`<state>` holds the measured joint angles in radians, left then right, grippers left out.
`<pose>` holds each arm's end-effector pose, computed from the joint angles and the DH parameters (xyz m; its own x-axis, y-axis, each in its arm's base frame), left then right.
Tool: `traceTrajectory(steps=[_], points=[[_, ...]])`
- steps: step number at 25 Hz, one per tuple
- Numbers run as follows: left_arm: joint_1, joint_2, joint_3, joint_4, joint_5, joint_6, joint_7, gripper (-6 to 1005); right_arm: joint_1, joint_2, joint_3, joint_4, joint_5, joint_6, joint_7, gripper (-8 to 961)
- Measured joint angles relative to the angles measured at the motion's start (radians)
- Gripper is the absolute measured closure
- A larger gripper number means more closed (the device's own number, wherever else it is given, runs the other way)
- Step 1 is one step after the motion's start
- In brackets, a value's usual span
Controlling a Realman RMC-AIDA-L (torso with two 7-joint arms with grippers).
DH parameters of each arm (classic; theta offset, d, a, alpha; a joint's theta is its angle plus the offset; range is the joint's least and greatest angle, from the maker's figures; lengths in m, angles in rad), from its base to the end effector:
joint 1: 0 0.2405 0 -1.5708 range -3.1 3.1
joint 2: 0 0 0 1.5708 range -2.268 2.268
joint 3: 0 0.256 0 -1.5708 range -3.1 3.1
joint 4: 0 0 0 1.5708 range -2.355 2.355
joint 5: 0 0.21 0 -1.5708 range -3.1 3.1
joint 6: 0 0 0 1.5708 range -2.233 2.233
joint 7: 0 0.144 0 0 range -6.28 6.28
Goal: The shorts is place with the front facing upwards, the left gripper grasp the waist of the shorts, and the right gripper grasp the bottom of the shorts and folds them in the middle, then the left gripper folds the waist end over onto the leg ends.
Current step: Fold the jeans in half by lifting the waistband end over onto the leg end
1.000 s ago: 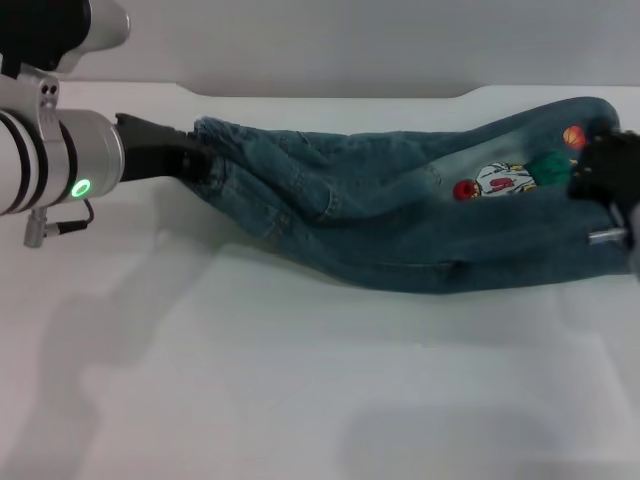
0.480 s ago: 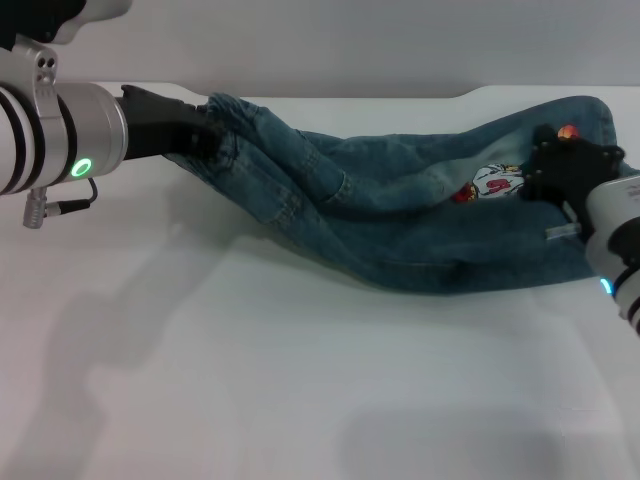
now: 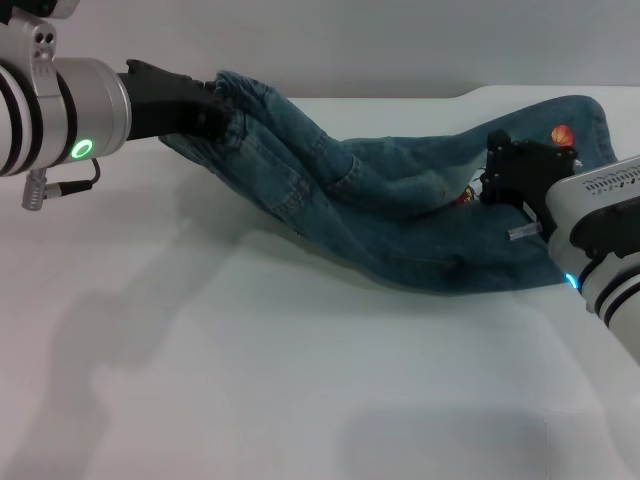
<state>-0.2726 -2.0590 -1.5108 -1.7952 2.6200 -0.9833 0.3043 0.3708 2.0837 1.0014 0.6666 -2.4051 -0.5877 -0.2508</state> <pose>-0.1327 0.3502 0.0343 0.8417 0.4272 0.3302 0.5294 -0.5331 -0.6599 0.2607 0.3587 -0.0727 0.8066 -0.1358 -0.5754 -0.5874 -0.2934 -0.7542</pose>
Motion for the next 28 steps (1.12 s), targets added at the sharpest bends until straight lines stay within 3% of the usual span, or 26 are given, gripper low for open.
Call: traceTrajectory(steps=[7,21,28], points=[[0.007,0.0,0.0,-0.041,0.0,-0.005,0.005,936,0.033,-0.001,-0.011,-0.021,0.0,0.03,0.048,955],[0.008,0.0,0.011,-0.095,0.0,-0.001,0.009,937,0.125,0.005,-0.172,-0.073,0.0,0.04,0.18,955],[0.008,0.0,0.019,-0.126,0.0,0.003,0.01,937,0.161,0.006,-0.202,-0.076,0.0,0.063,0.208,955]])
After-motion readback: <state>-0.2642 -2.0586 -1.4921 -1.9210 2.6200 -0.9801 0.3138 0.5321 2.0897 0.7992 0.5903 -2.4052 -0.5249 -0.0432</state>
